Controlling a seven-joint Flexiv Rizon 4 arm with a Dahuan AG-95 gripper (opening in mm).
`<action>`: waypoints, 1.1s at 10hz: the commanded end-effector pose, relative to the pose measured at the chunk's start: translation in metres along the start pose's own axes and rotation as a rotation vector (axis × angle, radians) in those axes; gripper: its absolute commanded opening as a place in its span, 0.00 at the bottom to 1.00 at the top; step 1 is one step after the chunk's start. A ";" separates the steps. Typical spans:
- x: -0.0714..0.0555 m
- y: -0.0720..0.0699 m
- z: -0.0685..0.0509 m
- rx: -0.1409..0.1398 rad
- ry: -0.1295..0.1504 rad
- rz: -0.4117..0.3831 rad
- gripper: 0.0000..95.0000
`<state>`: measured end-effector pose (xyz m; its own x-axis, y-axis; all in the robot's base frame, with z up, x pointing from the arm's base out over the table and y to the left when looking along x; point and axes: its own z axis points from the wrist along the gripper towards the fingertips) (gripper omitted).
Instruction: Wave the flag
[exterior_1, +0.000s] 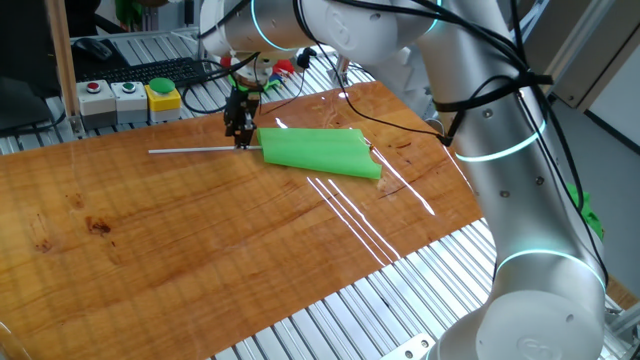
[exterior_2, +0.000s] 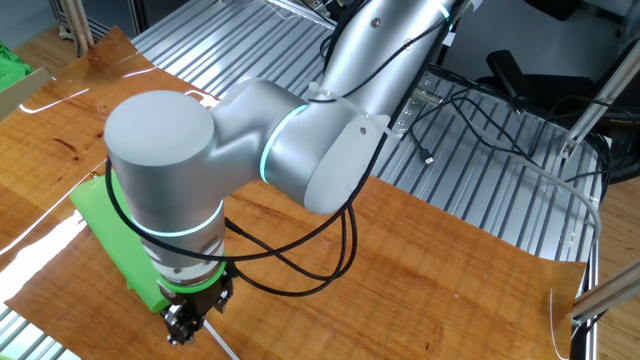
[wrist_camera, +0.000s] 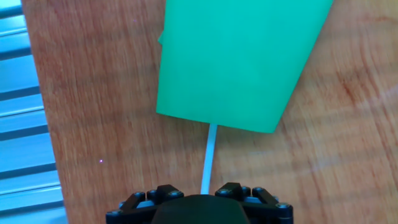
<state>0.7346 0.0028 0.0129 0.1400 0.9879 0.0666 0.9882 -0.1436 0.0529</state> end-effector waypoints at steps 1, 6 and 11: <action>0.000 0.001 0.001 -0.008 -0.002 -0.002 0.60; -0.001 0.001 0.002 -0.005 -0.007 -0.032 0.40; -0.001 0.001 0.002 0.000 -0.018 -0.036 0.40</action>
<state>0.7355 0.0019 0.0110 0.1064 0.9931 0.0487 0.9925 -0.1090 0.0547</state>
